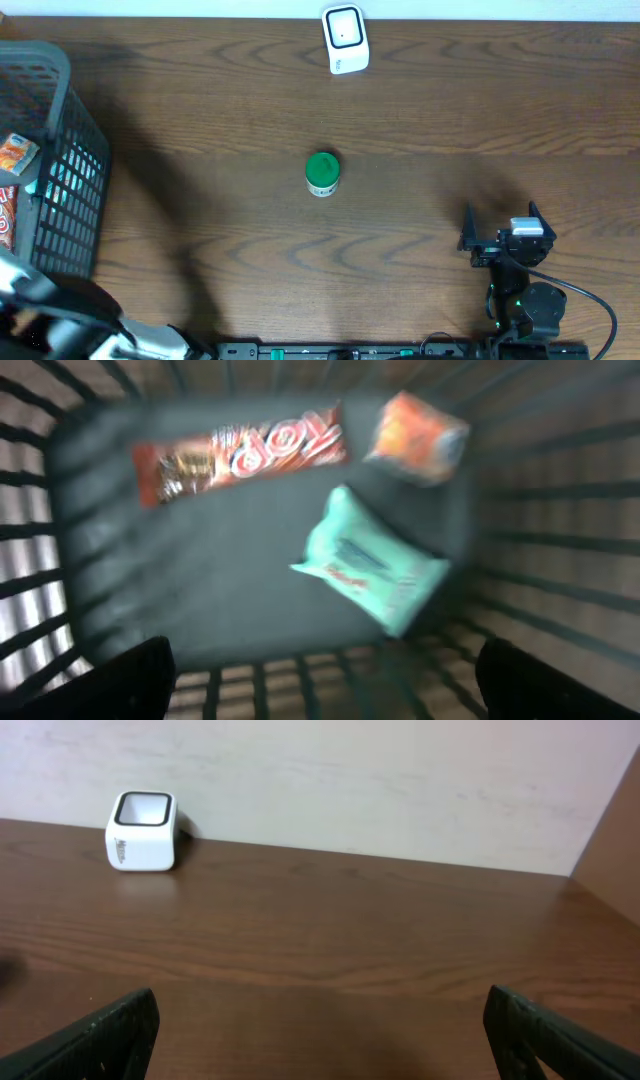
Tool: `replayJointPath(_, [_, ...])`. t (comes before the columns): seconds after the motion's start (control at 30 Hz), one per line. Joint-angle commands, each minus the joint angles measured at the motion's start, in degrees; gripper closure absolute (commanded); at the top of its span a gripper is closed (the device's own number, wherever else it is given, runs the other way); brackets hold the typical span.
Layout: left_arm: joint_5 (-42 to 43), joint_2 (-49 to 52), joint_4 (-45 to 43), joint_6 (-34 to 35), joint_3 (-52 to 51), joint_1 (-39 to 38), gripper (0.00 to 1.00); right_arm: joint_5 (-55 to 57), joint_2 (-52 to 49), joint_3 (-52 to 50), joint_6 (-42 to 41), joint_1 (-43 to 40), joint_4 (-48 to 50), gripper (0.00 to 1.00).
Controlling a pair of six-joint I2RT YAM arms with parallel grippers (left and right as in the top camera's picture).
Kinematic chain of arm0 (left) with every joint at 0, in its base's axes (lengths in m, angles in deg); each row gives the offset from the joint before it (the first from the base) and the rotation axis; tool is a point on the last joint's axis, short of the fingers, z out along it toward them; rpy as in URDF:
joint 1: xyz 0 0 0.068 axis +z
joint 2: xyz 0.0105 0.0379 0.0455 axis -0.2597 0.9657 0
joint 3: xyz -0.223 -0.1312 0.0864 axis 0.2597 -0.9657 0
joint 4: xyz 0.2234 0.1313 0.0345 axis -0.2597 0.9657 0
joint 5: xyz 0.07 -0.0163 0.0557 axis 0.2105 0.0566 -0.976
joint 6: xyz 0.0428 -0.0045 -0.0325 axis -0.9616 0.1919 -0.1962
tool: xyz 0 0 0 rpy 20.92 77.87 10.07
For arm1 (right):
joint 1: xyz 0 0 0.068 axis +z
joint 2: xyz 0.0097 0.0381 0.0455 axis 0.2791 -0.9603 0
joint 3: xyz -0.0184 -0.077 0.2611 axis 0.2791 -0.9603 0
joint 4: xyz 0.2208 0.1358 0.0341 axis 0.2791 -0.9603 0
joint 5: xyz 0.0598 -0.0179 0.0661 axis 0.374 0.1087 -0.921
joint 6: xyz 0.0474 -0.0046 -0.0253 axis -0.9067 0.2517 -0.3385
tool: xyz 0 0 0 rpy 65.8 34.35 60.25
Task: Scan the item barcode
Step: 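Reach the left gripper into the basket and grasp the mint-green snack pack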
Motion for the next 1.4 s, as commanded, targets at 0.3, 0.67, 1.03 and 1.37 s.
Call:
replayJointPath(0.3, [7.39,15.5,-15.69,-5.6,-12.41,-2.67,0.03,0.26,0.02,-0.07,-0.66,-0.09,-0.22,0.01])
replayJointPath(0.67, [7.41,25.03,-17.53,-5.57,-12.35,-3.08,0.54,0.24,0.02,-0.07,-0.66,-0.09,-0.22,0.01])
replayJointPath(1.03, [7.69,2.75,-11.45,-5.11,-6.54,-0.9,0.92,0.24,0.02,-0.07,-0.66,-0.09,-0.22,0.01])
replayJointPath(1.37, [21.53,-34.34,-19.8,3.54,-5.68,-7.1,0.87,0.24,0.02,-0.07,-0.66,-0.09,-0.22,0.01])
